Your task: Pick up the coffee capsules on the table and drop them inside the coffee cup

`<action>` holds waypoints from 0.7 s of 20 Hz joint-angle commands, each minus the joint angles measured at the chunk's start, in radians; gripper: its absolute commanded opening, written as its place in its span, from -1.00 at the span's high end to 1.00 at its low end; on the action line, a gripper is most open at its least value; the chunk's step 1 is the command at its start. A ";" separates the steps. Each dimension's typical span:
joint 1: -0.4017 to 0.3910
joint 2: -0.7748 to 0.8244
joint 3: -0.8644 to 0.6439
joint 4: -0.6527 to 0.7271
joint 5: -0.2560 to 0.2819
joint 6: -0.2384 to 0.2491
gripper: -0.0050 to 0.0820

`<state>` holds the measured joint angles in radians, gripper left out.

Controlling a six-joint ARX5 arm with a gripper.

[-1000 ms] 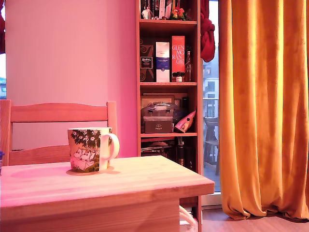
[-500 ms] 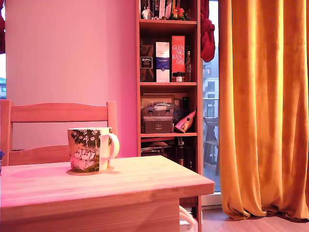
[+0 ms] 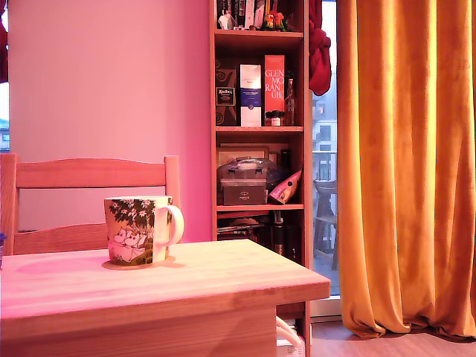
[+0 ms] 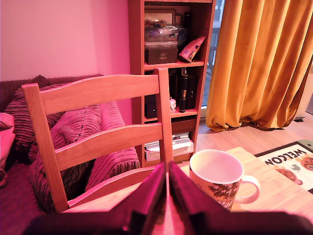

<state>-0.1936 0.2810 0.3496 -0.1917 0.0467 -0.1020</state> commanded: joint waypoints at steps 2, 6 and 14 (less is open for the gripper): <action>0.002 -0.006 -0.016 0.006 -0.001 0.004 0.94; 0.002 -0.006 -0.016 0.006 -0.001 0.004 0.94; 0.002 0.099 -0.029 0.131 0.026 0.009 0.94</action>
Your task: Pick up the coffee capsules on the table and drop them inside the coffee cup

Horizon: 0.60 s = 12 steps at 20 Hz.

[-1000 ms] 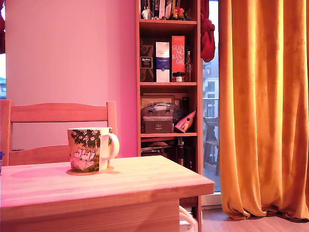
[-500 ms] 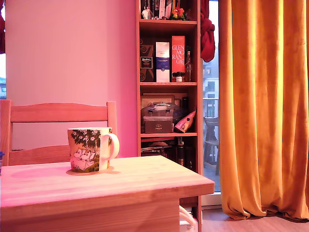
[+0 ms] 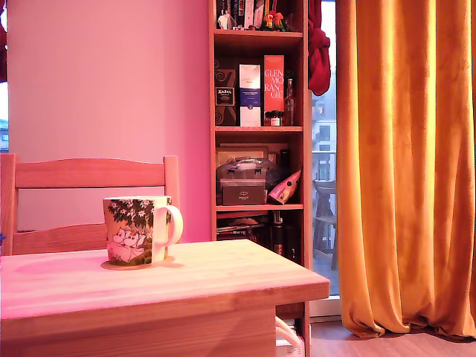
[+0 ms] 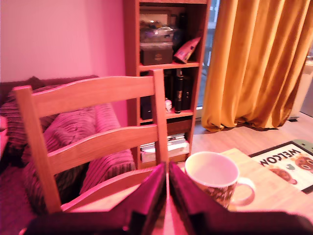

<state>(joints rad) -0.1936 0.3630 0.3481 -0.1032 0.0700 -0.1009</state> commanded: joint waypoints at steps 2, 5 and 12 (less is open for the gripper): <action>0.002 0.056 -0.073 0.135 0.004 0.008 0.94; 0.002 0.076 -0.149 0.223 -0.016 0.005 0.94; 0.008 0.075 -0.309 0.269 -0.142 -0.030 0.94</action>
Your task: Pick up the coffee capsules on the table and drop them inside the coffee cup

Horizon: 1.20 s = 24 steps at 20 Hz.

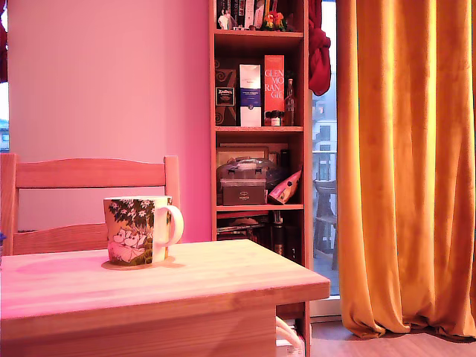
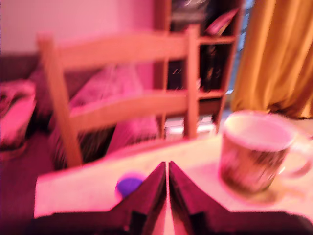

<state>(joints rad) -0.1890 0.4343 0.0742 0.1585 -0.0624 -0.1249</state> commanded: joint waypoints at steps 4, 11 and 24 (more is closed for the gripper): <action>0.003 0.004 -0.080 0.000 -0.025 -0.006 0.94; 0.003 0.004 -0.080 -0.051 -0.026 0.001 0.89; 0.008 0.176 -0.080 0.148 -0.085 0.001 -0.42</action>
<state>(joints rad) -0.1871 0.5934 0.0074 0.2794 -0.1421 -0.1253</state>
